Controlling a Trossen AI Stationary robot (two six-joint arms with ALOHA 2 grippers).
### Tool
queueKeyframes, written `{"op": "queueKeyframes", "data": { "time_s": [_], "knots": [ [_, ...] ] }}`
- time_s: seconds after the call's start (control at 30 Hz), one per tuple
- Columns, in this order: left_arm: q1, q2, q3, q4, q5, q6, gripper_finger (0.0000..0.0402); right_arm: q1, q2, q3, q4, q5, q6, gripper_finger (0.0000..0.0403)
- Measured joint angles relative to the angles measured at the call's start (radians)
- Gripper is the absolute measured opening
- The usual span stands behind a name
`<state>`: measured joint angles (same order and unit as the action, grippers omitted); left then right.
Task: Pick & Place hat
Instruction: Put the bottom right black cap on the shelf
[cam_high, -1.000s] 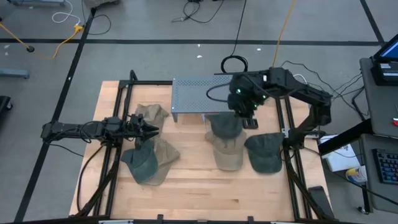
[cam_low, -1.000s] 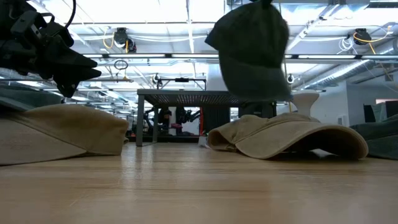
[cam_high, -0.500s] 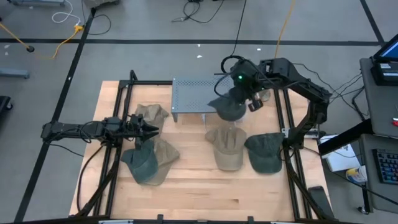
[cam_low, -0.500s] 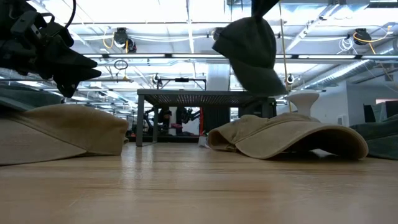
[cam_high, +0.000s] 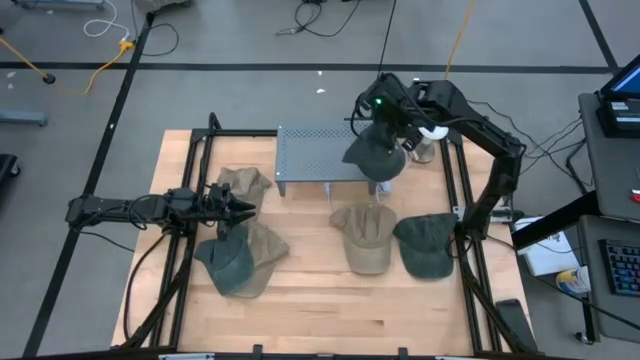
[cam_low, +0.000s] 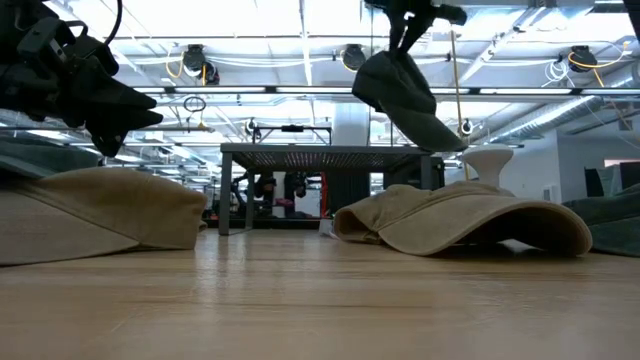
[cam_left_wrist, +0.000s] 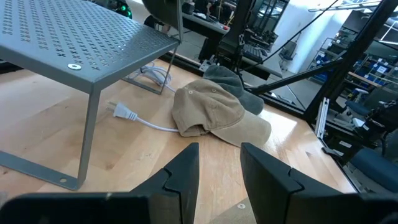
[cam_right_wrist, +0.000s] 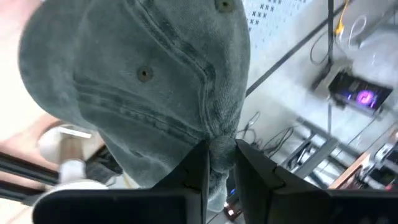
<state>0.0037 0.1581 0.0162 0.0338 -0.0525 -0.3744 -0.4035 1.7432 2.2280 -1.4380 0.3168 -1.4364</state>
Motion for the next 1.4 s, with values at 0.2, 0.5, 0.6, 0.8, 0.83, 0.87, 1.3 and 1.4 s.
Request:
{"op": "queueKeyframes", "data": {
  "time_s": [0.2, 0.5, 0.6, 0.8, 0.83, 0.87, 1.3, 1.4],
  "knots": [
    [0.0, 0.0, 0.0, 0.0, 0.0, 0.0, 0.0122, -0.045, 0.047, -0.001, 0.142, -0.06, -0.055, 0.0045],
    [0.0, 0.0, 0.0, 0.0, 0.0, 0.0, 0.0122, -0.053, 0.132, -0.024, 0.218, -0.139, -0.121, 0.0045],
    [0.0, 0.0, 0.0, 0.0, 0.0, 0.0, 0.0122, -0.051, 0.141, -0.072, 0.238, -0.139, -0.136, 0.0045],
    [0.0, 0.0, 0.0, 0.0, 0.0, 0.0, 0.0122, -0.046, 0.142, -0.194, 0.405, -0.135, -0.159, 0.0053],
    [0.0, 0.0, 0.0, 0.0, 0.0, 0.0, 0.0122, -0.046, 0.142, -0.207, 0.427, -0.133, -0.169, 0.0055],
    [0.0, 0.0, 0.0, 0.0, 0.0, 0.0, 0.0122, -0.046, 0.142, -0.215, 0.439, -0.131, -0.184, 0.0056],
    [0.0, 0.0, 0.0, 0.0, 0.0, 0.0, 0.0122, -0.055, 0.141, -0.219, 0.546, -0.176, -0.363, 0.0047],
    [0.0, 0.0, 0.0, 0.0, 0.0, 0.0, 0.0122, -0.062, 0.141, -0.219, 0.561, -0.208, -0.396, 0.0045]
  ]
}}
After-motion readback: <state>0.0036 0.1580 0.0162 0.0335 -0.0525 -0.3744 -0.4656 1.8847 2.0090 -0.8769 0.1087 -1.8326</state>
